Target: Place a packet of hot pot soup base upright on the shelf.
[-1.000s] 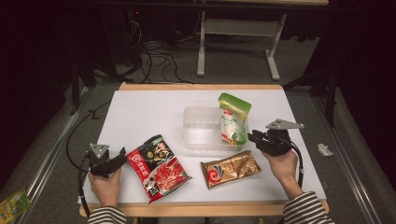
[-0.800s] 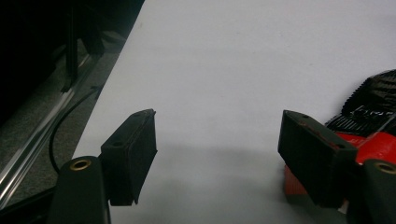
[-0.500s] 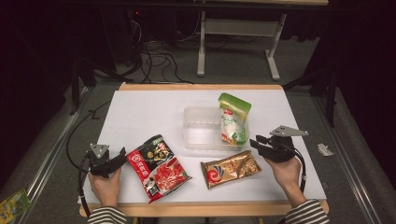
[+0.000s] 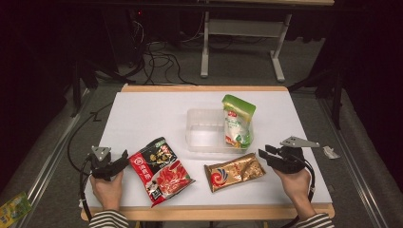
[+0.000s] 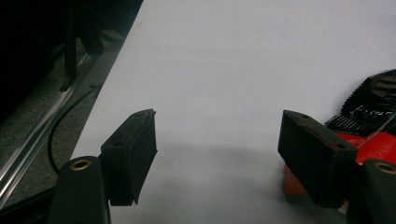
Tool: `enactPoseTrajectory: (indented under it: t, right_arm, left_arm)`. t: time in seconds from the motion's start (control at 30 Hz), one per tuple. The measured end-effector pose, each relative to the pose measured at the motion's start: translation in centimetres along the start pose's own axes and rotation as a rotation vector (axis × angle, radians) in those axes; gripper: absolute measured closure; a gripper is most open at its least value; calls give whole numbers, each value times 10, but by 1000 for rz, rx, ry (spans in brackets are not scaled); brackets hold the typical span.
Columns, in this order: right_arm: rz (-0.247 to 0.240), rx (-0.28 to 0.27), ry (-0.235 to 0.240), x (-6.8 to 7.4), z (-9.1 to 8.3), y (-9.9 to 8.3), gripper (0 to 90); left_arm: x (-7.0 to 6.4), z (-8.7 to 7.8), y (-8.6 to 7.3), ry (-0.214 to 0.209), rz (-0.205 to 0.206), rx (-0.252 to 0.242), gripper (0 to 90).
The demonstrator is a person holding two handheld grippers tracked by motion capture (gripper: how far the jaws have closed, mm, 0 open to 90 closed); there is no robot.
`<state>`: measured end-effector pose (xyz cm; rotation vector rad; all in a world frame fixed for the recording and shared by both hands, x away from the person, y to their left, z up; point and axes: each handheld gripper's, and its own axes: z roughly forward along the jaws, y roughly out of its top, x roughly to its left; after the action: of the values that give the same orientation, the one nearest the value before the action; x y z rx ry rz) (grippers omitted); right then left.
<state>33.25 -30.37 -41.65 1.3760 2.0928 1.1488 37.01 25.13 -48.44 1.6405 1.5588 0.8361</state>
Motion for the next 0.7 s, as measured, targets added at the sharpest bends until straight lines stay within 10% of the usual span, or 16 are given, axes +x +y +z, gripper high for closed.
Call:
enactPoseTrajectory:
  t: [0.7]
  right_arm:
    - [46, 10, 5, -6, -10, -33, 570]
  left_arm:
    - [0, 0, 0, 4, 3, -2, 285]
